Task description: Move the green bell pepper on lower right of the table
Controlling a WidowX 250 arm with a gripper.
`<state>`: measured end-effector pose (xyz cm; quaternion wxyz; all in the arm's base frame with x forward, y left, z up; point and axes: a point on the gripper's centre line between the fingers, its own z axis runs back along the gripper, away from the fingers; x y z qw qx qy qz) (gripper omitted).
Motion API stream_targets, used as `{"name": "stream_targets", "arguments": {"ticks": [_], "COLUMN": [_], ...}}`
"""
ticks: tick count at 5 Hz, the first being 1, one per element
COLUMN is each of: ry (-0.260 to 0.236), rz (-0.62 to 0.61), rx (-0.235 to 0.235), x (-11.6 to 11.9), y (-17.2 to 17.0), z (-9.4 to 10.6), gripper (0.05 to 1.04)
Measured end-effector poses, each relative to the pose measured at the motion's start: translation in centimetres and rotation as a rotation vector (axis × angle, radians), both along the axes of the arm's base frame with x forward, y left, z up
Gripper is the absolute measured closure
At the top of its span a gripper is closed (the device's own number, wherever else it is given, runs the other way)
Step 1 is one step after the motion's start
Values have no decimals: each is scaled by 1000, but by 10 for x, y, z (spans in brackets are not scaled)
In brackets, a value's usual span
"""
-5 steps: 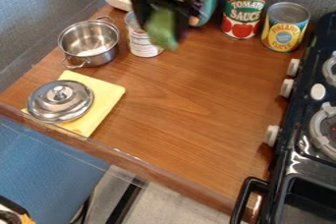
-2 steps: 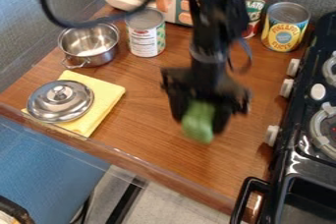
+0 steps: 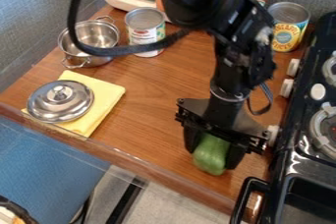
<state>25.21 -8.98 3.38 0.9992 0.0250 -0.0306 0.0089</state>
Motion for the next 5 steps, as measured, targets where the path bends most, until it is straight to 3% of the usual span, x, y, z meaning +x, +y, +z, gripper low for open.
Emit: {"name": "stream_targets", "arguments": {"ticks": [1, 2, 5], "ry": [-7, -30, -128], "rz": [6, 30, -25], "rx": [6, 29, -34], "x": [-4, -7, -8], "y": [-3, 2, 3], "z": [0, 6, 61], "gripper": [230, 74, 85]}}
